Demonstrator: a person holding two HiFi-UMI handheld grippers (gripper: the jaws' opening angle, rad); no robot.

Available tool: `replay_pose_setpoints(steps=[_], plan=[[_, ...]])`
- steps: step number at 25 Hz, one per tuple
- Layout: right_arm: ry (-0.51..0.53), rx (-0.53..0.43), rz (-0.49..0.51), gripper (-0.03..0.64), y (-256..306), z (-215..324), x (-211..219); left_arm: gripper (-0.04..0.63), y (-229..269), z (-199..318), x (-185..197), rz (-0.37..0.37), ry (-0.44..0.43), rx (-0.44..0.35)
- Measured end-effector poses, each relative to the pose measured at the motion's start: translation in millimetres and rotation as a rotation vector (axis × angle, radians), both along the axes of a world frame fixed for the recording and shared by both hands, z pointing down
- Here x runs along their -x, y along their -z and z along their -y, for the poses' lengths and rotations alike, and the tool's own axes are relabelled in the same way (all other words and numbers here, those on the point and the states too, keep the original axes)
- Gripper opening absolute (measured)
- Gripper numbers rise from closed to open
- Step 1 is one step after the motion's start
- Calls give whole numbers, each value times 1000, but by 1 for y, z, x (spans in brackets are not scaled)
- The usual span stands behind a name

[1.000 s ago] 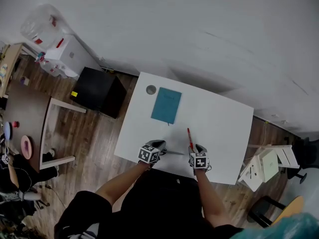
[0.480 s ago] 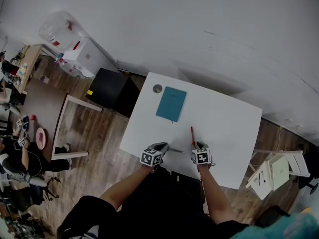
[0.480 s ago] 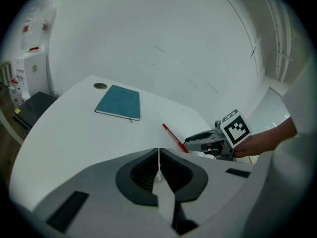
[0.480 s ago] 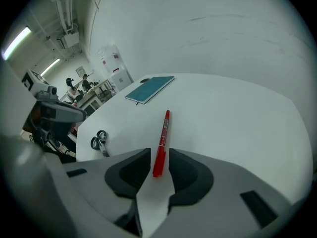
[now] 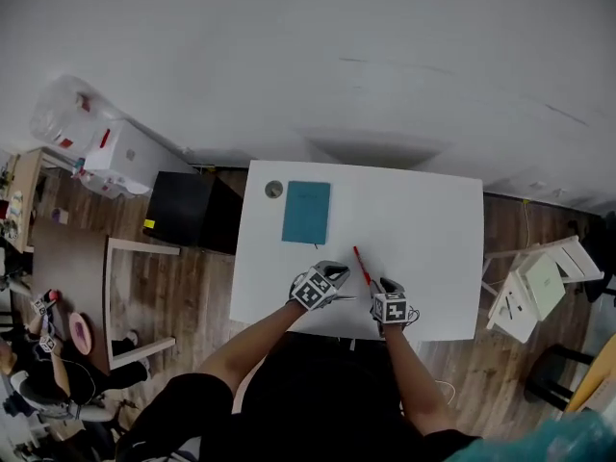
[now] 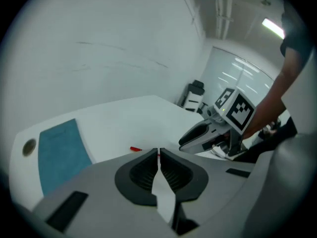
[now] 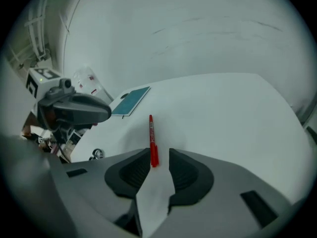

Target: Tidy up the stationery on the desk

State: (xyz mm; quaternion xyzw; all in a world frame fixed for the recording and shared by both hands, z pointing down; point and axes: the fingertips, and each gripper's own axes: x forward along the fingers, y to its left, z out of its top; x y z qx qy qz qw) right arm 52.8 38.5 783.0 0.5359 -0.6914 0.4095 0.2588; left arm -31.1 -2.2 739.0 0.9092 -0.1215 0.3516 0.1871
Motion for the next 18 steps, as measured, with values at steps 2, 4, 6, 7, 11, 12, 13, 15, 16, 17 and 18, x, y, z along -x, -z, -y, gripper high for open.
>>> replay_pose_setpoints(steps=[2, 4, 6, 7, 11, 12, 13, 15, 16, 17, 18], plan=[[31, -3, -73, 129, 0, -11, 6, 22, -13, -2, -9, 62, -149, -29], [40, -6, -108, 129, -1, -18, 14, 23, -25, -3, -15, 94, -261, -23], [-14, -7, -96, 129, -3, -24, 16, 26, -32, -2, -22, 112, -340, -24], [-60, -7, -75, 129, -4, -26, 15, 31, -35, 0, -25, 122, -374, -32], [-249, 2, 59, 129, -7, -37, 8, 60, -43, 1, -33, 133, -467, -26], [-273, 4, 78, 129, -7, -42, 5, 62, -43, -1, -35, 120, -472, -10], [-283, 4, 86, 129, -8, -46, 3, 71, -43, -2, -38, 108, -476, -2], [-272, 11, 85, 129, -13, -51, 3, 83, -44, -1, -41, 110, -491, -22], [-262, 17, 84, 129, -15, -53, 4, 83, -46, 0, -42, 123, -507, -40], [-255, 19, 85, 129, -17, -54, 4, 83, -48, 0, -43, 142, -532, -57], [-251, 19, 89, 129, -18, -55, 5, 83, -52, -1, -44, 166, -566, -77]])
